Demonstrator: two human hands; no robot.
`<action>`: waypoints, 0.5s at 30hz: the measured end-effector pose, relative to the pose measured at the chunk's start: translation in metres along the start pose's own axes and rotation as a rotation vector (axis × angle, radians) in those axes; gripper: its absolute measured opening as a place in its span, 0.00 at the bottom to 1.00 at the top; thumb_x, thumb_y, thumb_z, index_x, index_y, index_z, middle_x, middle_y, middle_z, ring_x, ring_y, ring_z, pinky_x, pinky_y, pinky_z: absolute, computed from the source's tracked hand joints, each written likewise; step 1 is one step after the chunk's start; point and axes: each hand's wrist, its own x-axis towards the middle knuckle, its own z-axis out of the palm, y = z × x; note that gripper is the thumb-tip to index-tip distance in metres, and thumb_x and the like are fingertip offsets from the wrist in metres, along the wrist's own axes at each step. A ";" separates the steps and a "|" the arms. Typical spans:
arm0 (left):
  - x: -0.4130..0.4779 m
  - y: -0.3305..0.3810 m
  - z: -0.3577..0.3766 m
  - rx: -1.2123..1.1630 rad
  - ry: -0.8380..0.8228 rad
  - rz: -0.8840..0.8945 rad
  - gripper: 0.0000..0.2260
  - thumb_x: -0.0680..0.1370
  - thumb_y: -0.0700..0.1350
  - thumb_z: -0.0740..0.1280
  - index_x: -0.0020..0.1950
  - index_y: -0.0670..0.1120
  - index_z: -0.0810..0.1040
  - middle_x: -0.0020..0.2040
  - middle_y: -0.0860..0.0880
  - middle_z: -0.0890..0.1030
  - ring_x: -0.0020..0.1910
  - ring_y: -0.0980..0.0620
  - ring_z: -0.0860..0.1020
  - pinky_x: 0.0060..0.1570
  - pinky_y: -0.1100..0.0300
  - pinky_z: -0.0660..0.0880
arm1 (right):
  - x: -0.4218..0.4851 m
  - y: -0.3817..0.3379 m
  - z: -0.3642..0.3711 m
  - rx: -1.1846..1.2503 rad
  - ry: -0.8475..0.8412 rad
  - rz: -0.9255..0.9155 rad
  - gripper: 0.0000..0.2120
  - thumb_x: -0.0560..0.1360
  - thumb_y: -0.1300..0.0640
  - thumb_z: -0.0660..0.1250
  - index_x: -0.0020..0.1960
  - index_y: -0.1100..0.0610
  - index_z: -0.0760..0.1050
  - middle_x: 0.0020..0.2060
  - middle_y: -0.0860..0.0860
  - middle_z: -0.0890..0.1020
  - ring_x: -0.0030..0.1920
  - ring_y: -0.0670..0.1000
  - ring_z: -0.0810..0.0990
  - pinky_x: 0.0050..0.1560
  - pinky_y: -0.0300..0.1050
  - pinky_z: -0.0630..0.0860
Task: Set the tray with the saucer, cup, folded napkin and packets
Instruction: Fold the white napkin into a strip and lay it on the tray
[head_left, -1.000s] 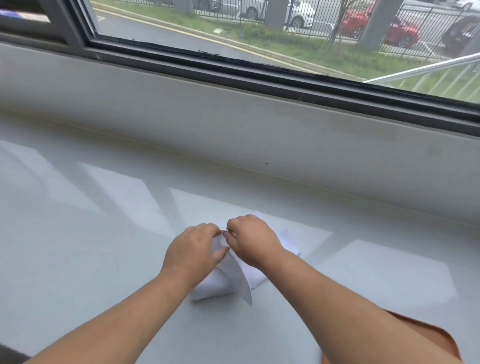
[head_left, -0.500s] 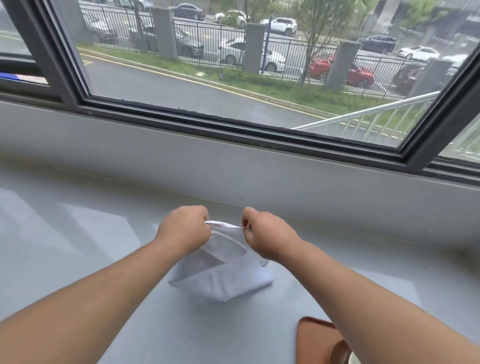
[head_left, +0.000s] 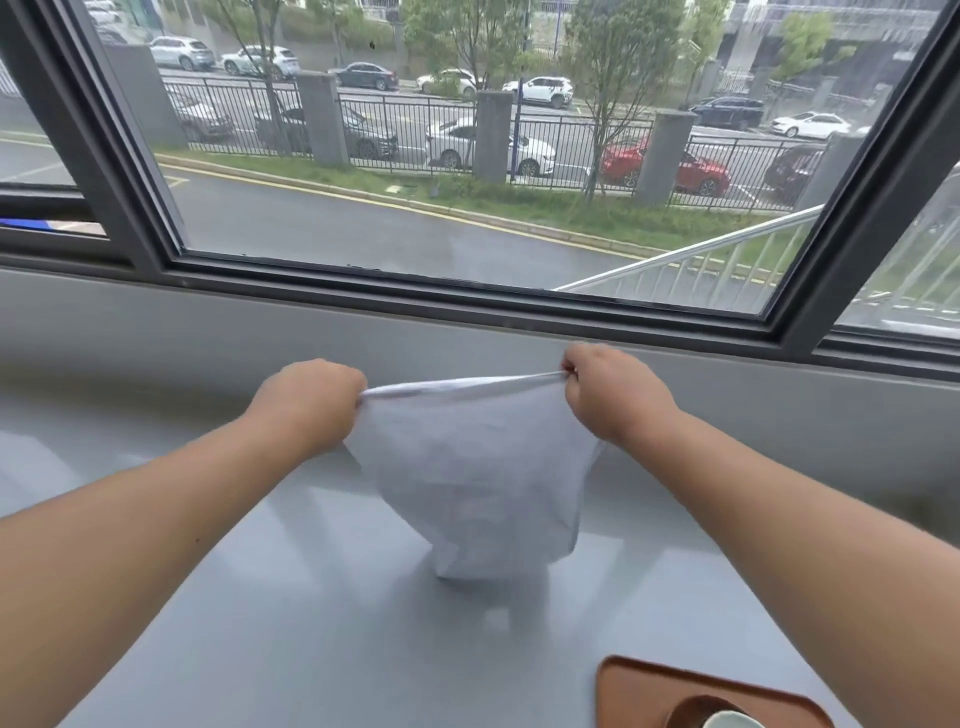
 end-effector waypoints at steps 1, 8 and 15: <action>0.003 -0.002 -0.007 -0.011 0.033 0.004 0.09 0.78 0.42 0.59 0.48 0.53 0.78 0.42 0.51 0.78 0.42 0.44 0.77 0.38 0.53 0.73 | 0.004 0.001 -0.006 0.010 0.046 0.009 0.10 0.79 0.59 0.57 0.56 0.53 0.76 0.54 0.54 0.81 0.52 0.61 0.78 0.46 0.51 0.73; 0.013 -0.019 -0.049 -0.132 0.433 0.096 0.09 0.80 0.42 0.60 0.44 0.49 0.78 0.42 0.45 0.81 0.42 0.40 0.75 0.39 0.50 0.72 | 0.009 -0.004 -0.053 -0.026 0.330 -0.085 0.11 0.79 0.64 0.59 0.56 0.56 0.77 0.51 0.56 0.82 0.49 0.63 0.79 0.45 0.52 0.71; -0.018 -0.033 -0.036 -0.001 0.385 0.207 0.12 0.83 0.48 0.58 0.53 0.53 0.81 0.43 0.50 0.81 0.43 0.44 0.77 0.39 0.53 0.73 | -0.047 -0.004 -0.049 -0.194 0.280 -0.115 0.13 0.78 0.66 0.61 0.57 0.59 0.80 0.51 0.58 0.79 0.50 0.64 0.78 0.49 0.54 0.76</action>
